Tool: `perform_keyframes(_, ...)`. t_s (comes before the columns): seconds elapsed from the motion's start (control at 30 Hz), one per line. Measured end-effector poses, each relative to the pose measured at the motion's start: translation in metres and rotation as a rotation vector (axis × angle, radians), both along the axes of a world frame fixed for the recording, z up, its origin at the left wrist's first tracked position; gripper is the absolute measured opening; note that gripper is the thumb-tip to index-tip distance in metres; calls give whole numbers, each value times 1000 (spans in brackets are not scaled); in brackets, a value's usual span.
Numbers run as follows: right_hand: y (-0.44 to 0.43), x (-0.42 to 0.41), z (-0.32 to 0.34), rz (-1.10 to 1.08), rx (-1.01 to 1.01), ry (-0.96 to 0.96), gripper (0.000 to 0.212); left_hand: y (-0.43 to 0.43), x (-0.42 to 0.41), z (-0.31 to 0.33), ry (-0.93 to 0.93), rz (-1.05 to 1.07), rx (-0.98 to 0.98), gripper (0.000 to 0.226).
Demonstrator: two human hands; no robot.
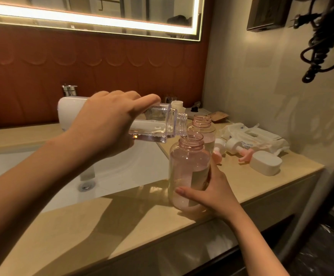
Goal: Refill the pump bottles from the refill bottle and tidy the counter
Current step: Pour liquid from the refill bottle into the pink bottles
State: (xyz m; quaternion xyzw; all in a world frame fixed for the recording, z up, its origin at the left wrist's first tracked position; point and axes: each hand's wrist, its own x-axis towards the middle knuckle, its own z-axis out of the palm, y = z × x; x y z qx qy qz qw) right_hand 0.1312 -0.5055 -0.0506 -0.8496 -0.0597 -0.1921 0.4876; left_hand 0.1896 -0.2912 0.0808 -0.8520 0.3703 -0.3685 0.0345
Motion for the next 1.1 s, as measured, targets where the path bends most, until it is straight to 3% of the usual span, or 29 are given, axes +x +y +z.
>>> perform_keyframes(0.67,0,1,0,25,20,-19,87,0,0,0,5,-1,10,81)
perform_keyframes(1.1,0,0,0,20,6,-15,95,0,1,0,8,-2,8,80)
